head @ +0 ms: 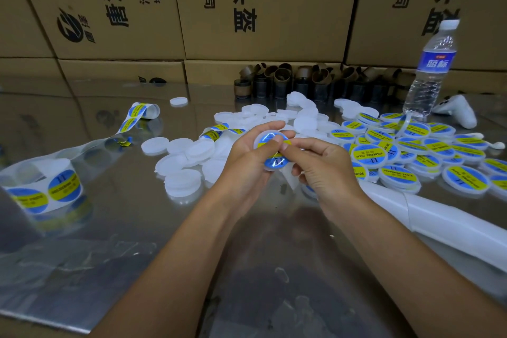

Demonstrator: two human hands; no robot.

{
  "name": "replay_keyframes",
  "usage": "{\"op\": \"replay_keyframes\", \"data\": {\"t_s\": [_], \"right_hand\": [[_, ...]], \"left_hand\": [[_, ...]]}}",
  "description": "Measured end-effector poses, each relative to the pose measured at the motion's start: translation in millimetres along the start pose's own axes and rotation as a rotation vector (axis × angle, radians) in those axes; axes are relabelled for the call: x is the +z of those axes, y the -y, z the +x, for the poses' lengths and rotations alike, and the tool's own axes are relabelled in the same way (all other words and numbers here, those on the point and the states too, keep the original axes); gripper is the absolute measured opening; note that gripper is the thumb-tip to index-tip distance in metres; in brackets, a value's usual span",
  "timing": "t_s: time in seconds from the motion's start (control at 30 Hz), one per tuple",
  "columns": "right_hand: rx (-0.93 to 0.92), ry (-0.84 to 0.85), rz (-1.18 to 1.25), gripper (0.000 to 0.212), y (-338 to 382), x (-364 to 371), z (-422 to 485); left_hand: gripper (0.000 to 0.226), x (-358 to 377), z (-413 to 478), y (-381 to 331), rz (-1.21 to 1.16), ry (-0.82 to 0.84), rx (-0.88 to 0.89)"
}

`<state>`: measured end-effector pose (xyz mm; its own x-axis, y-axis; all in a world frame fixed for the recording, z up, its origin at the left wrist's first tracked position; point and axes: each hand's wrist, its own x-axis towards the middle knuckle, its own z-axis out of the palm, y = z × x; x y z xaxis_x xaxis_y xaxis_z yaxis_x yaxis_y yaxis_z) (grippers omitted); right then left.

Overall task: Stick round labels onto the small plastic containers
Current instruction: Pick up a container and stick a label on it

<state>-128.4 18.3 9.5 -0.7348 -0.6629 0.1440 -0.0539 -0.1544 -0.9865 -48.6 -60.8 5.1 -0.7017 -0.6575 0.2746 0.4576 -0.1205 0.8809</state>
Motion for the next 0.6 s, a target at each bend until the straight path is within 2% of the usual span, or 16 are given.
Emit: {"op": "replay_keyframes", "data": {"t_s": [0.5, 0.6], "right_hand": [[-0.027, 0.009, -0.012, 0.007, 1.6, -0.7, -2.2], [-0.028, 0.009, -0.020, 0.014, 1.3, -0.6, -1.8]], "left_hand": [[0.021, -0.5, 0.1, 0.2, -0.006, 0.010, 0.005], [0.022, -0.8, 0.2, 0.0, 0.004, 0.003, 0.001]]}}
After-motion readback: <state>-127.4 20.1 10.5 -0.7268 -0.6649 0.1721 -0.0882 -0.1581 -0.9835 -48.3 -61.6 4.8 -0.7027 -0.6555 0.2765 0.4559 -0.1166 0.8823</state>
